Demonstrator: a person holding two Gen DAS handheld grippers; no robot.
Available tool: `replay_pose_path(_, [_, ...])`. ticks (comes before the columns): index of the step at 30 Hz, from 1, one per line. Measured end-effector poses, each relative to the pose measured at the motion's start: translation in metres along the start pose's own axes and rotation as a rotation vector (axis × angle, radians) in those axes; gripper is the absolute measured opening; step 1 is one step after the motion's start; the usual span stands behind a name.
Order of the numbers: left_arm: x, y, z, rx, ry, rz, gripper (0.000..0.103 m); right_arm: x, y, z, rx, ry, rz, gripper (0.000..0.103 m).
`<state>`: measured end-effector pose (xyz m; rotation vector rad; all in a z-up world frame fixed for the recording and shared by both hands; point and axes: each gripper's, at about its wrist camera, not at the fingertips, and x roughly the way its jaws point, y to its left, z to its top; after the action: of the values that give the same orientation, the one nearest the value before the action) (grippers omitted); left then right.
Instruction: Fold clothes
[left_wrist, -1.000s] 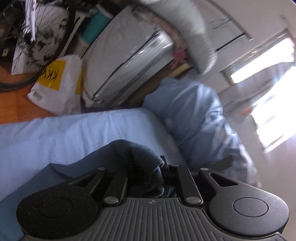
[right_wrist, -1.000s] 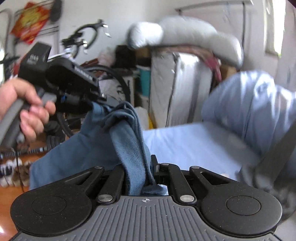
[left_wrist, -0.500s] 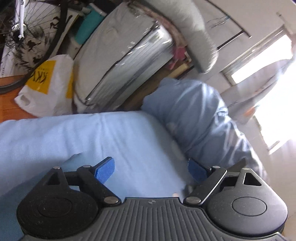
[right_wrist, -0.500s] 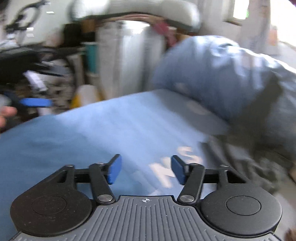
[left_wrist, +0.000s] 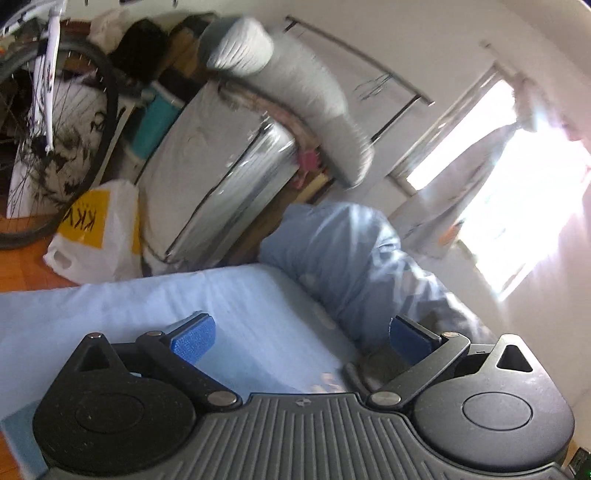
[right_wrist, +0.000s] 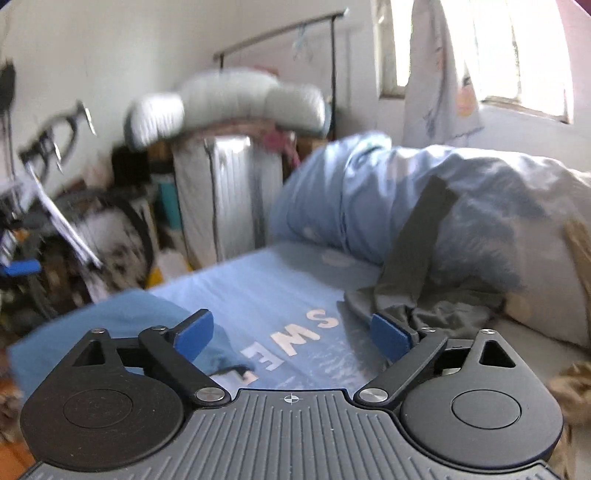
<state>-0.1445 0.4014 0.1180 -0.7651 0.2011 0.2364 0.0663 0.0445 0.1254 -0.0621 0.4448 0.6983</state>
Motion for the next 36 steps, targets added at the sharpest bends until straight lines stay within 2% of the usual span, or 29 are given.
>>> replay_pose_path(5, [-0.06, -0.04, -0.028, -0.051, -0.055, -0.103, 0.103, -0.106, -0.033, -0.022, 0.196, -0.049, 0.052, 0.101])
replay_pose_path(9, [-0.084, -0.091, -0.06, -0.066, 0.009, -0.204, 0.103, -0.179, -0.062, -0.048, 0.35, -0.084, 0.068, 0.103])
replay_pose_path(11, [-0.09, -0.119, -0.081, -0.025, 0.061, -0.243, 0.103, -0.217, -0.074, -0.062, 0.387, -0.123, 0.048, 0.103])
replay_pose_path(14, [-0.095, -0.162, -0.117, 0.08, 0.128, -0.279, 0.103, -0.27, -0.09, -0.081, 0.412, -0.186, -0.029, 0.103])
replay_pose_path(17, [-0.095, -0.205, -0.157, 0.204, 0.197, -0.286, 0.103, -0.309, -0.11, -0.095, 0.422, -0.225, -0.085, 0.103])
replay_pose_path(19, [-0.093, -0.232, -0.187, 0.315, 0.212, -0.28, 0.103, -0.335, -0.124, -0.104, 0.428, -0.249, -0.124, 0.103])
replay_pose_path(23, [-0.08, -0.276, -0.249, 0.449, 0.257, -0.29, 0.103, -0.366, -0.148, -0.128, 0.452, -0.25, -0.239, 0.103])
replay_pose_path(28, [-0.049, -0.313, -0.316, 0.511, 0.35, -0.342, 0.103, -0.378, -0.183, -0.153, 0.456, -0.153, -0.372, 0.103])
replay_pose_path(32, [-0.028, -0.335, -0.365, 0.541, 0.387, -0.328, 0.103, -0.375, -0.219, -0.17, 0.454, -0.143, -0.449, 0.103])
replay_pose_path(36, [0.003, -0.348, -0.4, 0.578, 0.395, -0.316, 0.103, -0.362, -0.252, -0.191, 0.459, -0.119, -0.516, 0.103])
